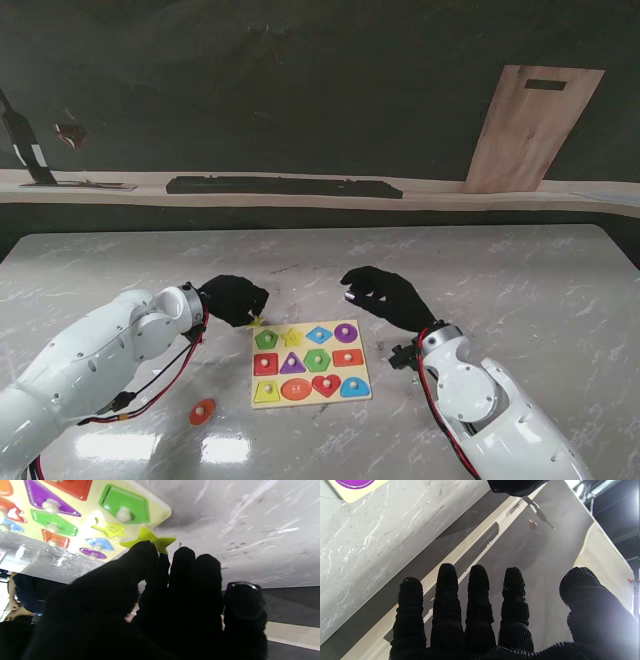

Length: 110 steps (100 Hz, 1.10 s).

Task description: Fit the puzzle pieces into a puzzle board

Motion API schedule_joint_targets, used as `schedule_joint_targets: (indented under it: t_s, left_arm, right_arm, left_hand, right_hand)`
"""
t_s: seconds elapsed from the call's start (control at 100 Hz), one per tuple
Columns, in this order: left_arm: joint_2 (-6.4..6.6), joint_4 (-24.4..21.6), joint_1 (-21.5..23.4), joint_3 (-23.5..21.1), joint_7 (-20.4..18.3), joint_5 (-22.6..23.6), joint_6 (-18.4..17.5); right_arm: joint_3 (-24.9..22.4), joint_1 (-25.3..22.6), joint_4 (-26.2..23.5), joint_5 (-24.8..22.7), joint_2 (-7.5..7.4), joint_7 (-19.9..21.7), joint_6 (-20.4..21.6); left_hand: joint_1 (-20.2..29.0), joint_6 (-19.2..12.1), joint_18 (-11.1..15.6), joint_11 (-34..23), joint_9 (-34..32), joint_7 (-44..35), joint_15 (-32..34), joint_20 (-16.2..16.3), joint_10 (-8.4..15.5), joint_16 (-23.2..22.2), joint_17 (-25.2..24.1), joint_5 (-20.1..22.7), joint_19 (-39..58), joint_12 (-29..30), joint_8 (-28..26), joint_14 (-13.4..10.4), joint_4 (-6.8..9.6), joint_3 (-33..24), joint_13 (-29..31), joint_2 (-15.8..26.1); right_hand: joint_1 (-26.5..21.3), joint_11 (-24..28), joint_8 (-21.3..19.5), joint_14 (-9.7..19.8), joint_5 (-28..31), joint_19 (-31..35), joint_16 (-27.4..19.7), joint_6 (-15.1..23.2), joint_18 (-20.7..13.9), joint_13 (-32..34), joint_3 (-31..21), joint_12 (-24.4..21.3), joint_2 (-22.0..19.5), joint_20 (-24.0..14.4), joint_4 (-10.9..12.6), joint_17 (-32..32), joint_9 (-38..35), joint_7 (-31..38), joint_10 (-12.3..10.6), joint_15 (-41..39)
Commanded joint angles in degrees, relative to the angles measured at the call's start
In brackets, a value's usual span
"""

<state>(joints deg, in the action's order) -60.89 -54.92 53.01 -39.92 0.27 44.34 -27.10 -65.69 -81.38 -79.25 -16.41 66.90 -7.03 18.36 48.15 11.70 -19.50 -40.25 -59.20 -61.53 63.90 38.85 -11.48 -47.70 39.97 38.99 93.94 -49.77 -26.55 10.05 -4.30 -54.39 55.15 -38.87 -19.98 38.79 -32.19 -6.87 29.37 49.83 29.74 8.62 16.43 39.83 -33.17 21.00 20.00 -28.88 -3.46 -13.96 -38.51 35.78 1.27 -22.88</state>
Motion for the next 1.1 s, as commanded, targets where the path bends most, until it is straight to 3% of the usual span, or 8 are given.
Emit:
schedule_joint_targets:
  t_s: [0.0, 0.51, 1.09]
  left_arm:
    - [-1.24, -0.23, -0.89, 0.80, 0.11, -0.87, -0.86]
    - [-4.81, 5.82, -6.77, 12.55, 2.92, -5.35, -4.70]
    - [-8.61, 11.24, -11.23, 20.96, 0.74, -10.17, -2.06]
  right_arm:
    - [-0.04, -0.31, -0.03, 0.20, 0.18, 0.09, 0.45]
    - [-0.20, -0.45, -0.20, 1.32, 0.20, 0.54, 0.84]
    - [-0.43, -0.58, -0.43, 1.61, 0.24, 0.50, 0.66]
  left_hand:
    - [-0.22, -1.44, 2.35, -1.88, -1.19, -1.82, 2.44, 0.05, -2.77, 0.32, 0.00, 1.07, 3.68, -1.34, -2.14, -1.70, 0.99, -2.99, -0.04, -0.62]
    - [-0.47, -1.64, 2.89, -2.46, -1.42, -1.81, 3.03, 0.18, -2.54, 0.17, 0.90, 1.08, 4.35, -2.37, -2.60, -2.10, 0.94, -2.98, 0.57, -0.60]
    - [-1.01, -0.19, 3.16, -4.99, -1.87, -2.13, 4.94, -0.13, -2.93, 0.13, 3.73, 1.31, 6.93, -2.95, -2.56, -2.01, 0.53, -3.34, 2.35, -0.78]
  right_hand:
    - [-0.40, 0.44, -0.46, -0.23, 0.64, 1.01, 0.45, 1.92, 0.45, 0.84, 0.84, 0.25, -1.46, -0.39, 1.43, 0.57, -1.07, -0.98, 0.15, -0.46]
    - [-0.42, 0.37, -0.46, -0.26, 0.69, 0.98, 0.45, 1.94, 0.43, 0.78, 0.95, 0.25, -1.50, -0.38, 1.43, 0.58, -1.05, -1.01, 0.19, -0.39]
    - [-0.47, 0.39, -0.49, -0.26, 0.76, 0.99, 0.48, 1.98, 0.44, 0.81, 1.01, 0.27, -1.50, -0.38, 1.44, 0.59, -1.10, -0.98, 0.17, -0.42]
